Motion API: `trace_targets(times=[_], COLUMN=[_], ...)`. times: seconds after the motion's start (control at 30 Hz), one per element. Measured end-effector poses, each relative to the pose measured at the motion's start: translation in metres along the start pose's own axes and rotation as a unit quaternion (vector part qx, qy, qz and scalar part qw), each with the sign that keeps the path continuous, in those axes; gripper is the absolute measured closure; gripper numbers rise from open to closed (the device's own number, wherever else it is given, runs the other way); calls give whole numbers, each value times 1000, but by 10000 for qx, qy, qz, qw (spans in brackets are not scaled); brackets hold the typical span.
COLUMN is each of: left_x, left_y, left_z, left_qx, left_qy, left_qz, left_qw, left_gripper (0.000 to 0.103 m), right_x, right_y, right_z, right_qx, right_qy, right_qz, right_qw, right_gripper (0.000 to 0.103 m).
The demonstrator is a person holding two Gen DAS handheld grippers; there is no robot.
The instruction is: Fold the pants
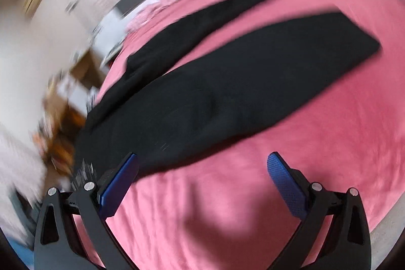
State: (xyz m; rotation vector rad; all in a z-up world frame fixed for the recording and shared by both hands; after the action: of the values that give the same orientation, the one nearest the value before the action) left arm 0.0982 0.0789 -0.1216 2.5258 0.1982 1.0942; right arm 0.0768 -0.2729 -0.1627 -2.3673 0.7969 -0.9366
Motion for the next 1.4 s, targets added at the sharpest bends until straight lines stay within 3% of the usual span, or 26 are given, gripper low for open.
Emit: trace_targets(times=[0.1, 0.23, 0.3, 0.37, 0.43, 0.53, 0.73, 0.87, 0.9, 0.93, 1.03, 1.2, 1.4], left_x=[11, 15, 17, 15, 13, 18, 31, 37, 37, 36, 37, 51, 53], left_y=[-14, -32, -43, -52, -64, -71, -71, -75, -78, -81, -82, -71, -58], left_z=[2, 9, 16, 23, 30, 30, 39, 49, 53, 57, 60, 42, 0], left_qx=[-101, -259, -298, -367, -472, -675, -730, -780, -646, -504, -507, -431, -456], left_qy=[83, 69, 53, -35, -114, -7, -67, -118, -211, -331, -468, -459, -537], left_qz=[-297, -679, -931, -1180, -1494, -1826, -1713, -2009, -1988, -1968, -1944, -1339, -791], left_qw=[9995, 9973, 9952, 9923, 9876, 9809, 9825, 9764, 9777, 9786, 9785, 9890, 9944], left_gripper=[3, 4, 6, 15, 25, 29, 31, 42, 61, 72, 85, 91, 91], right_x=[24, 51, 65, 77, 89, 109, 135, 137, 138, 139, 136, 151, 157], right_y=[41, 89, 114, 132, 141, 151, 173, 180, 181, 180, 178, 164, 137], right_z=[-6, -15, -17, -15, -15, -16, -13, -2, -1, -1, -4, -22, -68], right_qx=[108, 156, 254, 524, 681, 773, 803, 446, 366, 315, 169, 105, 55], right_qy=[97, 285, 346, 418, 567, 674, 761, 657, 613, 591, 519, 586, 729], right_qz=[704, 1379, 1841, 2269, 2492, 2628, 2829, 2689, 2620, 2553, 2341, 1948, 1246], right_qw=[9974, 9899, 9820, 9716, 9644, 9594, 9527, 9599, 9624, 9645, 9707, 9790, 9895], right_gripper=[5, 30, 36, 45, 51, 60, 71, 88, 89, 89, 93, 95, 95])
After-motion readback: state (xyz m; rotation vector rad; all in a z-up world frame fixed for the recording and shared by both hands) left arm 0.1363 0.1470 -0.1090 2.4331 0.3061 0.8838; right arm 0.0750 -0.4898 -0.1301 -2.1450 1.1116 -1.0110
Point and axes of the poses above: each gripper's, at about its wrist camera, not at the fingertips, and z roughly the way its jaws point, y to its right, x to its top, the point moved 9 cm from there along z, roughly the way its jaws point, and after that the axes turned 6 degrees about z, right-handed, at the moved point
